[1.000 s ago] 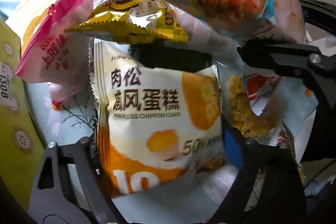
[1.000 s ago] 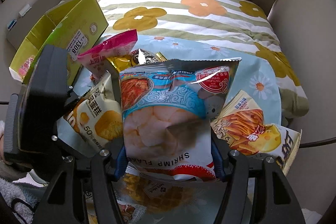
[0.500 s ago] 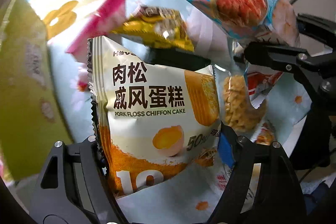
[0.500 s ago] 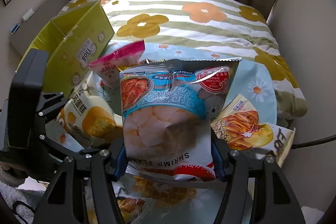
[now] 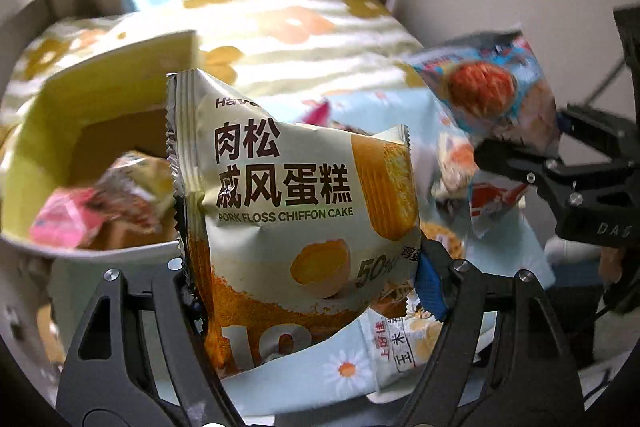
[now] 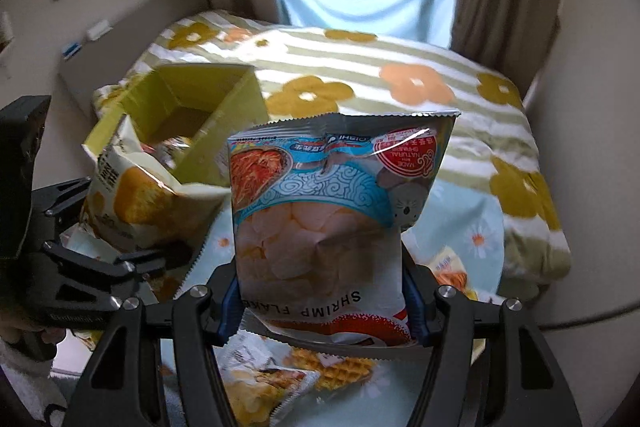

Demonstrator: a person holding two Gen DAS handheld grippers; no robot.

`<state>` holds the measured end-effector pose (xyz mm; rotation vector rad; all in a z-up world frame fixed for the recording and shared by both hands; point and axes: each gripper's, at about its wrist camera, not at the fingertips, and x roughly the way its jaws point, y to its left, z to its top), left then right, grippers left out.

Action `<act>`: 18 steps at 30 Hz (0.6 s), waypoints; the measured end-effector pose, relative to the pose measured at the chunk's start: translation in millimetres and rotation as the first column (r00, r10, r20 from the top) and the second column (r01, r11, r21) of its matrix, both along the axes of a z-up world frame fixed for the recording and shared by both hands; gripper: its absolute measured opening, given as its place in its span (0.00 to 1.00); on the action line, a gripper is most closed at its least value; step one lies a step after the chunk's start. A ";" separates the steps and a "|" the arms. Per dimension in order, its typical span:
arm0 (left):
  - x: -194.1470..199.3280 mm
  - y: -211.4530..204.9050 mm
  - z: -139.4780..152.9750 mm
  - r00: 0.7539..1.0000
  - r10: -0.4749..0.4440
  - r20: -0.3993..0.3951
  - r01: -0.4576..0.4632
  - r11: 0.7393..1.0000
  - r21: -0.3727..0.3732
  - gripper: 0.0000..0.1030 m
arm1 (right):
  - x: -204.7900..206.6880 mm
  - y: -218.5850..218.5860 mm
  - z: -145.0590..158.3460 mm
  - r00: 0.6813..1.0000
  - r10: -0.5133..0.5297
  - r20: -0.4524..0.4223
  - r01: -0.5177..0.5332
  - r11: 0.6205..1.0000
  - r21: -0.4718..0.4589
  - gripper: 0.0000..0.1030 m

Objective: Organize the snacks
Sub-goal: 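Carry both packets over the yellow box and open both tools to release them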

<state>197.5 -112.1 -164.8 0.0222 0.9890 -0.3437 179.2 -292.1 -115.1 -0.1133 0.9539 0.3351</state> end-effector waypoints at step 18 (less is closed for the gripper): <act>32.8 163.3 71.4 0.969 0.230 0.094 -0.228 0.973 -0.028 0.73 | 44.9 128.3 31.6 0.997 0.052 0.057 -0.057 0.995 0.086 0.58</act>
